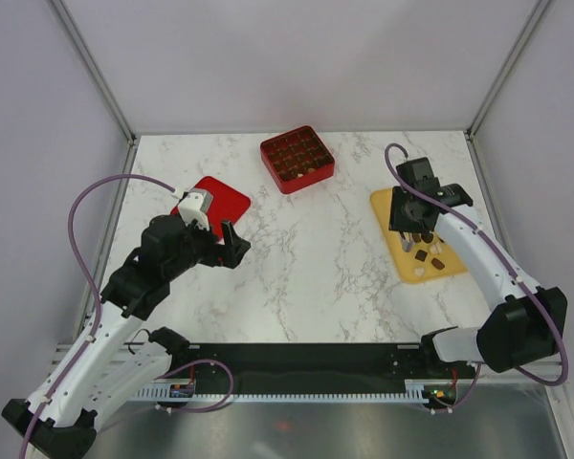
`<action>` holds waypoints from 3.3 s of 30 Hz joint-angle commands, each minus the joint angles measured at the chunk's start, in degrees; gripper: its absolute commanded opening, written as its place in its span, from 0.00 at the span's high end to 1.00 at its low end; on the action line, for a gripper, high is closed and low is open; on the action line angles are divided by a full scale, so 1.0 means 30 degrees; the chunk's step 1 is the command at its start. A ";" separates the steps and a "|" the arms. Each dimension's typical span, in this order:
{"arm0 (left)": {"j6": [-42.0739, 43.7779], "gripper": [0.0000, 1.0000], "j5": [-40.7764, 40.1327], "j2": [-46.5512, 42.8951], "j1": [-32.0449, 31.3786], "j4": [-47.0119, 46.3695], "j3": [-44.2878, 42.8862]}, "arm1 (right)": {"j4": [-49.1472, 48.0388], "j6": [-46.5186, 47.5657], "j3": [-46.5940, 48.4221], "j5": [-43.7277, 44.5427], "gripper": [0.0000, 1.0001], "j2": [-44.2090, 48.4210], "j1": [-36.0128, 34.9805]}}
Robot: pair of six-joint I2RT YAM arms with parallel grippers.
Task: Pack the chocolate
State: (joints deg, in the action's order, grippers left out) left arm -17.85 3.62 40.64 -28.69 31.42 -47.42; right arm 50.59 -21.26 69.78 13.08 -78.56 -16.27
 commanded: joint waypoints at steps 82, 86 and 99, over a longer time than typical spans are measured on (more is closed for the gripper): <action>0.0646 0.00 -0.0386 -0.0013 0.0070 -0.0102 -0.0307 | -0.4645 0.0757 1.6086 -0.1987 0.69 -1.3682 -0.3716; 0.0675 0.00 -0.0385 0.0075 0.0070 -0.0073 -0.0336 | -0.4851 0.0903 1.5940 -0.2017 0.68 -1.4270 -0.3804; 0.0705 0.00 -0.0532 -0.0042 0.0070 -0.0043 -0.0278 | -0.5174 0.1079 1.5969 -0.1402 0.64 -1.5618 -0.4039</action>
State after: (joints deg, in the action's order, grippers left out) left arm -17.85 3.05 40.93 -28.69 31.46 -47.42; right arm 37.65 -19.03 115.20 7.66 -125.49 -28.03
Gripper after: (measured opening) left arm 0.993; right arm 0.360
